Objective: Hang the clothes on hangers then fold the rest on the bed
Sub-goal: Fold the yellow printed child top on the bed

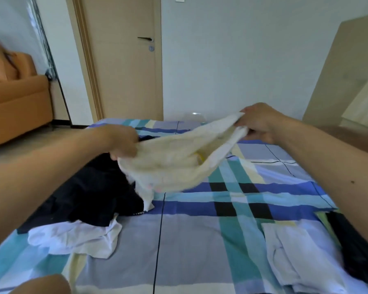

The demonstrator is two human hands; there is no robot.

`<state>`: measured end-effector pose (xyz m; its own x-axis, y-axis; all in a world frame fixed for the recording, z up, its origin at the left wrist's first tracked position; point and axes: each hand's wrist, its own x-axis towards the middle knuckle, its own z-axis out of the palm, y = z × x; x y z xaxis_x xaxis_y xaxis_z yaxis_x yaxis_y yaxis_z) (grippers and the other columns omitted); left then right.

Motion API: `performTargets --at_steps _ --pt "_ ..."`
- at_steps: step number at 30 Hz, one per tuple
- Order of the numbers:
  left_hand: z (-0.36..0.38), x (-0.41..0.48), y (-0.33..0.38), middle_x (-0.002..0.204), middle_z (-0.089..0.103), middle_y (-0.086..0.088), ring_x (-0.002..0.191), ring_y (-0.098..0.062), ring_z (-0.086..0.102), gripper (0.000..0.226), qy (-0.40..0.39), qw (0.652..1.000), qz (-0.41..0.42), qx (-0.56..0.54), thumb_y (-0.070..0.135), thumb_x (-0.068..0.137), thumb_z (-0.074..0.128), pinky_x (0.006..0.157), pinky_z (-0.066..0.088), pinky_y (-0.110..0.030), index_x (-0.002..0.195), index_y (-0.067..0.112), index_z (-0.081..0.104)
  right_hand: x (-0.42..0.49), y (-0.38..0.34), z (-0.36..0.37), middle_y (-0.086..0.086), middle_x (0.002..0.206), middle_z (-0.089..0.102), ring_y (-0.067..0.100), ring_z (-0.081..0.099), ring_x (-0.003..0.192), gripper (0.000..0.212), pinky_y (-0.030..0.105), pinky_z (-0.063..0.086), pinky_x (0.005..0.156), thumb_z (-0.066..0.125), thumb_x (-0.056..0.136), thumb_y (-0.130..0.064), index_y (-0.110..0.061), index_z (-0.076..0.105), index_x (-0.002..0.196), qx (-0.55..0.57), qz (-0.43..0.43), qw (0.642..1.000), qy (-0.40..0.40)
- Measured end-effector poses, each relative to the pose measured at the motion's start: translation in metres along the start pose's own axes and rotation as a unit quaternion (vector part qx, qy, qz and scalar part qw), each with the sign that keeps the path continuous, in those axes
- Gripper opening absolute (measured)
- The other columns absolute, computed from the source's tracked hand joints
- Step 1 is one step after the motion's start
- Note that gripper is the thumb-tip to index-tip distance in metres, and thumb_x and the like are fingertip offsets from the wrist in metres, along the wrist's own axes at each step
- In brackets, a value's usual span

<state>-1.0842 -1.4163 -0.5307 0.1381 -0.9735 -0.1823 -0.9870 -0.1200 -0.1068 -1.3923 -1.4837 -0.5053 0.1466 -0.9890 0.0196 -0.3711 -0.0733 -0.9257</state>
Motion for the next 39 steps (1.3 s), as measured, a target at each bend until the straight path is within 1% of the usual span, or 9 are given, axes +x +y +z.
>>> performTargets --at_steps 4,8,12,16,22,25,30,34,39 --pt "0.034 -0.011 0.065 0.106 0.069 0.016 0.099 -0.007 0.066 0.033 0.02 0.923 0.22 -0.314 0.033 0.086 0.076 0.085 0.05 -0.023 0.114 0.029 0.06 -0.02 -0.028 0.05 0.004 0.068 0.059 0.014 0.056 0.059 0.025 0.02 0.05 0.05 0.051 0.09 0.012 -0.009 0.063 0.084 0.031 -0.052 0.992 -0.108" --pt "0.041 0.003 0.089 0.069 0.053 -0.002 0.074 -0.03 0.058 0.026 0.191 0.894 0.129 -0.384 0.002 0.089 0.049 0.063 0.042 -0.032 0.066 0.015 0.049 -0.021 -0.033 0.048 0.001 0.076 0.061 0.014 0.058 0.066 0.018 0.017 0.047 0.052 0.066 0.088 0.003 -0.015 0.066 0.086 -0.103 -0.109 0.984 -0.1" --pt "0.021 0.002 0.068 0.06 0.056 -0.006 0.052 -0.021 0.051 0.038 0.222 0.83 0.067 -0.507 -0.008 0.086 0.039 0.049 0.04 -0.022 0.065 0.014 0.061 -0.008 -0.007 -0.003 -0.002 0.096 0.055 0.014 0.055 0.079 0.029 0.019 0.043 0.061 0.078 0.077 -0.009 -0.022 0.066 0.101 -0.474 -0.173 0.863 -0.01" --pt "0.0 -0.005 0.06 0.07 0.059 -0.002 0.061 -0.013 0.054 0.029 0.258 0.884 0.123 -0.37 -0.004 0.092 0.04 0.052 0.04 -0.02 0.08 0.005 0.065 0.005 0.056 -0.029 0.011 0.125 0.061 0.033 0.059 0.109 0.034 0.039 0.051 0.092 0.062 0.088 -0.013 -0.015 0.062 0.122 -0.574 -0.063 0.816 -0.014" --pt "-0.009 -0.009 0.016 0.08 0.067 -0.001 0.074 -0.024 0.059 0.016 0.176 0.954 0.187 -0.152 0.035 0.093 0.069 0.061 0.042 -0.029 0.091 0.019 0.064 0.0 0.08 -0.066 0.012 0.073 0.054 0.02 0.044 0.05 0.006 0.024 0.039 0.046 0.063 0.093 -0.008 -0.003 0.066 0.093 -0.438 0.016 0.899 -0.017" --pt "-0.029 -0.015 0.008 0.076 0.07 0.003 0.068 -0.019 0.062 0.022 0.169 0.954 0.19 -0.161 0.04 0.084 0.078 0.06 0.041 -0.028 0.085 0.023 0.065 -0.001 0.055 -0.081 0.01 0.061 0.041 0.014 0.033 0.034 0.007 0.017 0.027 0.035 0.06 0.092 -0.001 -0.004 0.063 0.087 -0.406 0.014 0.913 0.017" --pt "-0.06 -0.006 0.001 0.076 0.063 -0.003 0.066 -0.016 0.056 0.03 0.306 0.923 0.137 -0.187 0.04 0.087 0.074 0.058 0.036 -0.026 0.084 0.012 0.064 -0.005 0.006 -0.091 0.017 0.077 0.05 0.025 0.046 0.063 0.004 0.026 0.033 0.054 0.063 0.09 -0.005 -0.004 0.067 0.089 -0.343 -0.058 0.93 0.119" --pt "-0.029 0.017 0.002 0.069 0.057 -0.012 0.064 -0.028 0.052 0.051 0.213 0.971 0.042 -0.105 0.045 0.097 0.059 0.061 0.036 -0.032 0.068 0.004 0.054 -0.011 0.022 -0.064 0.01 0.058 0.041 0.018 0.033 0.035 0.024 0.02 0.029 0.041 0.044 0.086 0.003 0.001 0.067 0.093 -0.424 0.037 0.905 -0.002" --pt "-0.042 0.014 0.033 0.058 0.051 -0.008 0.053 -0.023 0.047 0.057 0.249 0.945 0.051 -0.206 0.044 0.102 0.049 0.051 0.032 -0.027 0.059 0.006 0.049 -0.011 0.02 -0.051 0.008 0.068 0.039 0.02 0.031 0.052 0.017 0.018 0.025 0.042 0.069 0.082 -0.006 -0.001 0.071 0.098 -0.384 0.026 0.923 -0.021"
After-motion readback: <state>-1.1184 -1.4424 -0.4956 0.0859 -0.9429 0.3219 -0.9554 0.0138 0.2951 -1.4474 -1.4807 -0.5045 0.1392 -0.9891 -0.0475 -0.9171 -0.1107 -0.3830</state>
